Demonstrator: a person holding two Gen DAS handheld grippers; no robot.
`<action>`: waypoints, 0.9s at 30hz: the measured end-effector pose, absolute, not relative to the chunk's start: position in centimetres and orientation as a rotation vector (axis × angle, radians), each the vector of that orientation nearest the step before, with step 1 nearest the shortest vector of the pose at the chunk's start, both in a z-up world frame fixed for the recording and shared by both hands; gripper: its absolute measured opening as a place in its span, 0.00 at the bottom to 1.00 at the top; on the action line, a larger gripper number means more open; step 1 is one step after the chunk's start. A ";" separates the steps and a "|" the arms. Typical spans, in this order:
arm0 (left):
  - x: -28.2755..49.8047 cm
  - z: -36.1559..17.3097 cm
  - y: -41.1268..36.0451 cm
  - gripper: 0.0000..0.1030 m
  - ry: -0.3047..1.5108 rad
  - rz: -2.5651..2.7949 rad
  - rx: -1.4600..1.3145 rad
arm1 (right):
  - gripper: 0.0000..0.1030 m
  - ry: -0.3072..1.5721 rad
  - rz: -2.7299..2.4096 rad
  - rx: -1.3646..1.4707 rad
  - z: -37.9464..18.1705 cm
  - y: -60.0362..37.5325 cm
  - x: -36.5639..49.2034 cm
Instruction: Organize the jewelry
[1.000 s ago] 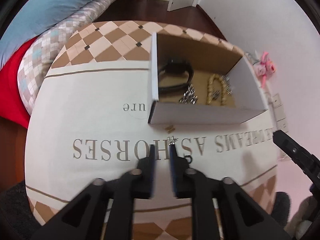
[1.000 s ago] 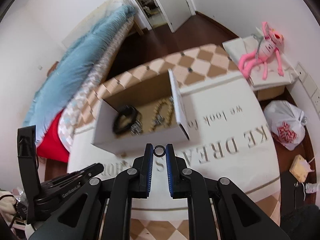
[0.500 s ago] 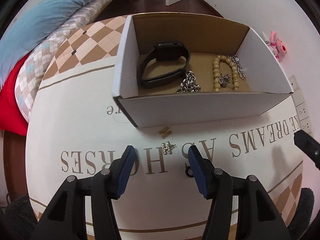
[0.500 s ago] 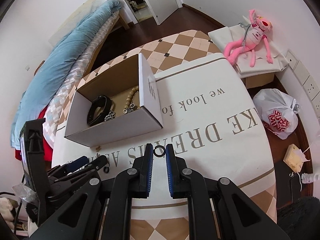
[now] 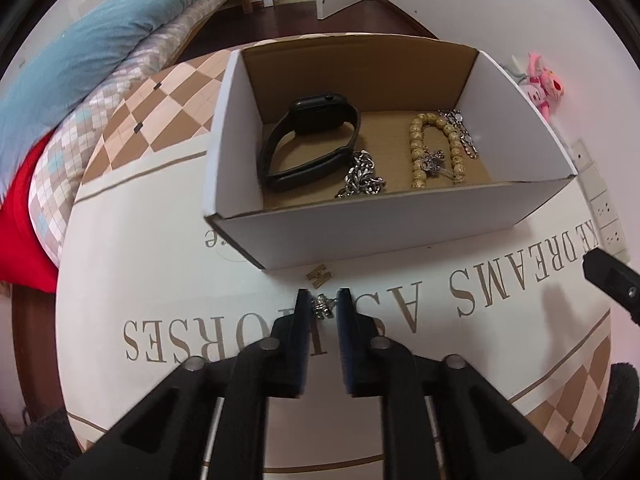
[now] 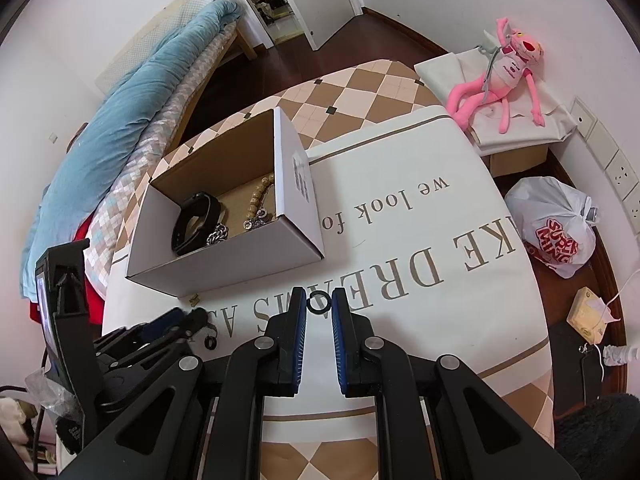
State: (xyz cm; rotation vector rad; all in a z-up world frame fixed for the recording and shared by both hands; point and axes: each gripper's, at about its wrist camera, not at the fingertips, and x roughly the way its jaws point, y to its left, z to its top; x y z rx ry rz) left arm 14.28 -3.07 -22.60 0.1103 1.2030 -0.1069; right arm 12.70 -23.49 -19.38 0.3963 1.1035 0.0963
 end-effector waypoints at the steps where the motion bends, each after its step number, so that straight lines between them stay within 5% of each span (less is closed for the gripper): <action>1: 14.3 -22.6 -3.1 0.09 1.200 -0.109 0.110 | 0.13 1.102 0.096 0.396 -19.3 -23.5 12.7; 10: 13.0 -20.1 -1.8 0.04 1.179 -0.146 0.036 | 0.13 1.068 0.120 0.412 -17.4 -23.5 12.3; 20: 13.9 -9.6 2.2 0.04 1.045 -0.214 -0.134 | 0.13 0.955 0.212 0.442 -11.7 -22.8 13.0; 27: 18.0 -7.2 1.4 0.04 1.014 -0.248 -0.146 | 0.13 0.931 0.250 0.416 -9.4 -21.3 17.2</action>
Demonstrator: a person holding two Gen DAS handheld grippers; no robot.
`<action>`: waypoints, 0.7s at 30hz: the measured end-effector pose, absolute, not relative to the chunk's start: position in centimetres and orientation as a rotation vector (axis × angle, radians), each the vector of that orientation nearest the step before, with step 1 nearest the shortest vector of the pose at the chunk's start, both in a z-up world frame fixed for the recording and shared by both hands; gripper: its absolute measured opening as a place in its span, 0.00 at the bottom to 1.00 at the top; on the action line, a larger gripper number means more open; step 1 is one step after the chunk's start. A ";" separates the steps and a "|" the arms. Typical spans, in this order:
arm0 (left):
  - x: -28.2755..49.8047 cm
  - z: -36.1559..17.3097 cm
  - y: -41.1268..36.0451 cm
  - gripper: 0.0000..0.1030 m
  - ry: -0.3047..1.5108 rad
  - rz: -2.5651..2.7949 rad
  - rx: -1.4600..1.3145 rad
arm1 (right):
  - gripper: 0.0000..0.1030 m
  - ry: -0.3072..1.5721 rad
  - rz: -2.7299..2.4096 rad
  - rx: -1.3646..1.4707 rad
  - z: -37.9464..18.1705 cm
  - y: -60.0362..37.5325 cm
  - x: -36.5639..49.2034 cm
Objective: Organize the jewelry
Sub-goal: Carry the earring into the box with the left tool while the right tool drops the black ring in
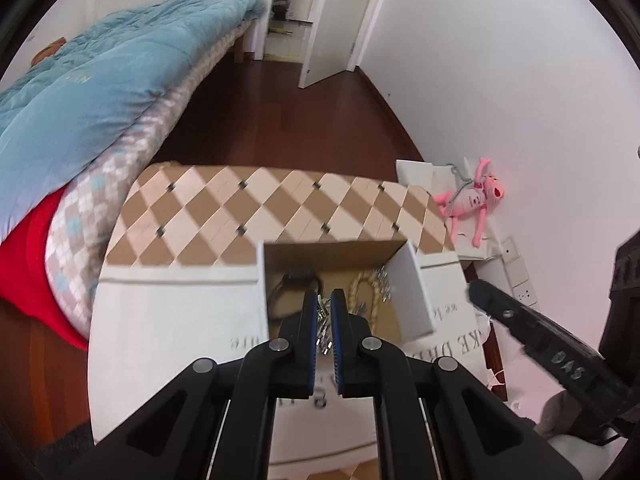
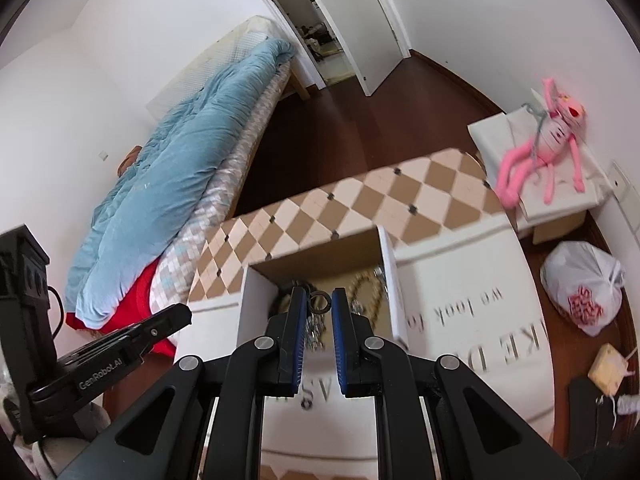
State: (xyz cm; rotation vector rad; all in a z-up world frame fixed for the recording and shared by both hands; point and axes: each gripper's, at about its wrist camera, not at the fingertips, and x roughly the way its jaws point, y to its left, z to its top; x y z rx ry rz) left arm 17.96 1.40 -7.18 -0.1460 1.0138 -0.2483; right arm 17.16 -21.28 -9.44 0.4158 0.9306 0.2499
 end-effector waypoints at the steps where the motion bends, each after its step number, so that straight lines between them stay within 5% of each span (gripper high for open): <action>1: 19.1 -7.4 1.1 0.04 1.026 -0.250 -0.142 | 0.13 0.938 0.251 0.405 -9.4 -21.0 17.8; 8: 24.3 -10.4 0.4 0.06 1.156 -0.199 -0.105 | 0.16 1.098 0.250 0.308 -11.8 -19.8 24.2; 10: 24.7 -10.8 0.3 0.10 1.163 -0.178 -0.082 | 0.28 1.174 0.269 0.290 -12.9 -19.6 25.7; 11: 24.9 -10.9 0.3 0.18 1.163 -0.165 -0.068 | 0.47 1.196 0.267 0.281 -13.2 -19.6 26.3; 14: 25.0 -11.0 1.0 0.70 1.151 -0.121 -0.058 | 0.60 1.220 0.264 0.251 -13.4 -19.7 27.1; 17: 24.8 -10.8 2.0 0.75 1.125 -0.088 -0.054 | 0.64 1.215 0.243 0.206 -12.9 -19.8 27.2; 18: 24.7 -10.8 2.3 0.85 1.122 -0.072 -0.044 | 0.69 1.214 0.227 0.189 -12.7 -19.8 27.1; 21: 24.2 -10.9 2.7 1.00 1.115 -0.040 -0.018 | 0.94 1.201 0.161 0.113 -12.4 -19.6 26.5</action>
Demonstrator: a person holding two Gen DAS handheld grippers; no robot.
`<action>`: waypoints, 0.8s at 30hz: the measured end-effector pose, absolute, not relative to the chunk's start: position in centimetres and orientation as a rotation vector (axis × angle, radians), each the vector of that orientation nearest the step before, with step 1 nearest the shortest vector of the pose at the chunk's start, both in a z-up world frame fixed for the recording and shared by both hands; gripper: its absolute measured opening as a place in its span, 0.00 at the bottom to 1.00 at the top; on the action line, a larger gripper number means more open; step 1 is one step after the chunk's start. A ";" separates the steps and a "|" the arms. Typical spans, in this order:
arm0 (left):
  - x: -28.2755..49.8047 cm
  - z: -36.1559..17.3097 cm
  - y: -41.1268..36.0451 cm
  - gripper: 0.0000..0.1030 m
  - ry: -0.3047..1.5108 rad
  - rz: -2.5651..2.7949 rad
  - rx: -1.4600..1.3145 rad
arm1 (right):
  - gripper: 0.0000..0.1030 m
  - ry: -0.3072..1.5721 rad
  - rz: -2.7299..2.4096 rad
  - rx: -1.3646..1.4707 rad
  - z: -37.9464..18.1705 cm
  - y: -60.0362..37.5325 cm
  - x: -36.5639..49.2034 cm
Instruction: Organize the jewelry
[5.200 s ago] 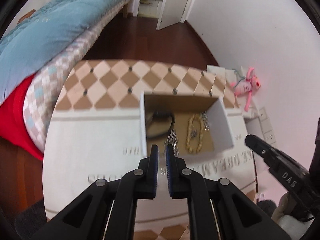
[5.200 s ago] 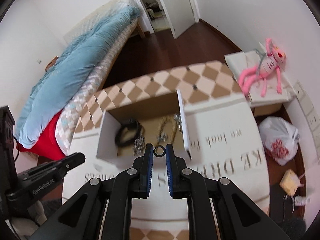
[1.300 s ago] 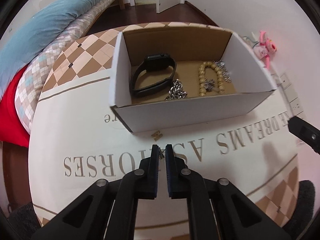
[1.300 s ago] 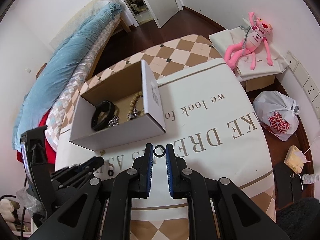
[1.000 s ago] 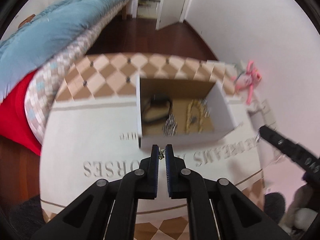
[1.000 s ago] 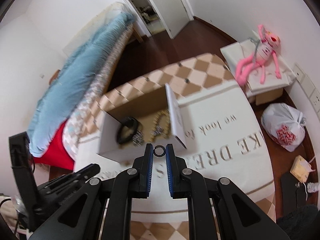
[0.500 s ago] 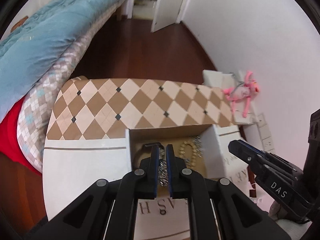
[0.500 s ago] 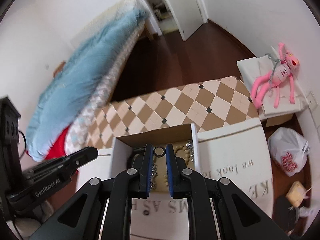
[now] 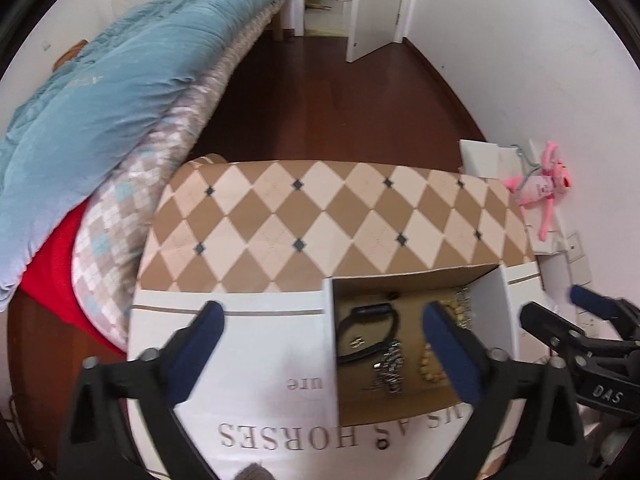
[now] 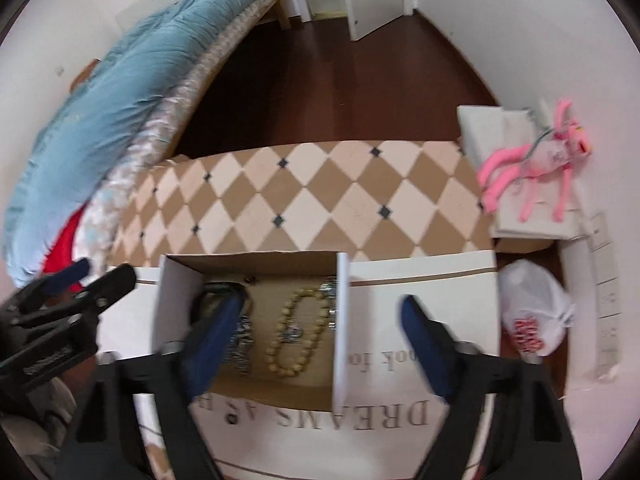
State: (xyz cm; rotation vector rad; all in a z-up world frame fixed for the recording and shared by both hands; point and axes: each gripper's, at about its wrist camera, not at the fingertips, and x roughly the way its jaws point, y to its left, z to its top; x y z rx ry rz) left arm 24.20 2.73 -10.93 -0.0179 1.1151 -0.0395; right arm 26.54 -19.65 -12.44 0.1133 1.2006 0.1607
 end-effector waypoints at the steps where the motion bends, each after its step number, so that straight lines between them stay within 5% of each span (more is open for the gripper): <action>1: 23.8 -11.0 2.9 1.00 1.109 -0.022 -0.008 | 0.98 1.199 0.137 0.089 -12.5 -19.5 26.3; 18: 17.8 -8.9 4.3 1.00 1.068 0.035 0.012 | 1.00 1.103 0.054 -0.003 -9.3 -17.8 20.5; 24: 13.6 -13.1 6.4 1.00 1.122 0.085 -0.013 | 1.00 1.134 0.110 0.028 -11.8 -16.4 16.3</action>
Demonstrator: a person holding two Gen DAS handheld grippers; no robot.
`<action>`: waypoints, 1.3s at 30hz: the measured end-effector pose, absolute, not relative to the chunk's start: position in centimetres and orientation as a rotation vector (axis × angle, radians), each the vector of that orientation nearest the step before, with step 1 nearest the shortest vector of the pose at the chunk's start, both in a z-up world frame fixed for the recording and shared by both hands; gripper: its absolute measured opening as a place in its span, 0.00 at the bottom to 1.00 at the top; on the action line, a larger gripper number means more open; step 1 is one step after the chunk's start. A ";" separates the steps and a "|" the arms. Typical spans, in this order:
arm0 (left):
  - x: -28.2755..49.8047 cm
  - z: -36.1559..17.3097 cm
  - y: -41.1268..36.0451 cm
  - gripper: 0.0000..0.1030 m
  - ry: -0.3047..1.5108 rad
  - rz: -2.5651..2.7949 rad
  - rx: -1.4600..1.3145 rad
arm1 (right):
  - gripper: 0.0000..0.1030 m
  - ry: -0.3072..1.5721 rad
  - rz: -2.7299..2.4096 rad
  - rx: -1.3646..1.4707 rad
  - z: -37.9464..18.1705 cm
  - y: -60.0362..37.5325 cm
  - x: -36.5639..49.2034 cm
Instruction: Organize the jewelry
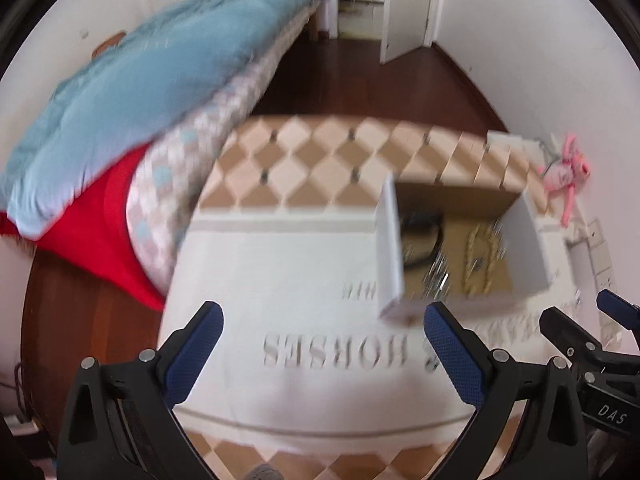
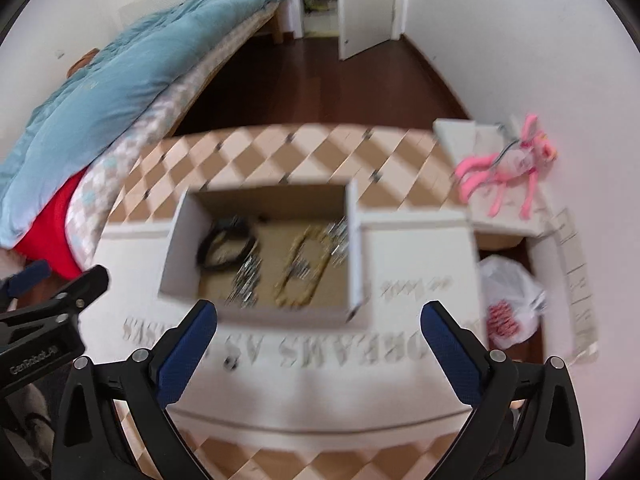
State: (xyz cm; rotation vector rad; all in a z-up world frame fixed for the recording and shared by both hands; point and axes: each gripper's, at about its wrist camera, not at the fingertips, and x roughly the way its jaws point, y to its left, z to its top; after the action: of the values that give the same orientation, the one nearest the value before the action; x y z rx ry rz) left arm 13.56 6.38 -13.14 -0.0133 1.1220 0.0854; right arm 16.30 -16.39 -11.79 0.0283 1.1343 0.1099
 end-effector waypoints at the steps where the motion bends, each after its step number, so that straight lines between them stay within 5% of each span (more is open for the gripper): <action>1: 13.0 -14.0 6.6 1.00 1.136 0.090 -0.012 | 1.00 1.148 0.117 0.028 -12.7 -15.9 15.8; 4: 11.8 -17.7 7.5 1.00 1.195 0.120 0.018 | 0.98 1.184 0.156 0.046 -16.0 -14.6 14.3; 7: 11.0 -20.6 8.4 1.00 1.241 0.136 0.052 | 0.78 1.204 0.190 0.043 -18.7 -12.8 13.4; 17: 10.5 -23.2 10.8 1.00 1.273 0.171 0.071 | 0.44 1.203 0.243 -0.001 -22.9 -8.5 12.9; 18: 10.5 -23.2 10.7 1.00 1.272 0.170 0.073 | 0.39 1.189 0.237 -0.024 -22.9 -8.0 12.8; 20: 10.6 -23.2 10.6 1.00 1.269 0.168 0.079 | 0.13 1.172 0.226 -0.070 -22.8 -7.5 12.7; 39: 15.0 -21.9 -1.5 0.98 1.135 0.050 0.125 | 0.12 1.118 0.001 0.183 -20.9 -19.9 12.8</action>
State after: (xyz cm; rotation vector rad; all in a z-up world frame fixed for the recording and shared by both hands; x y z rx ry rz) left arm 14.96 -1.49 -21.95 0.1247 1.1346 0.0502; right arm 12.78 -19.88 -20.92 0.1835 1.1179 0.0013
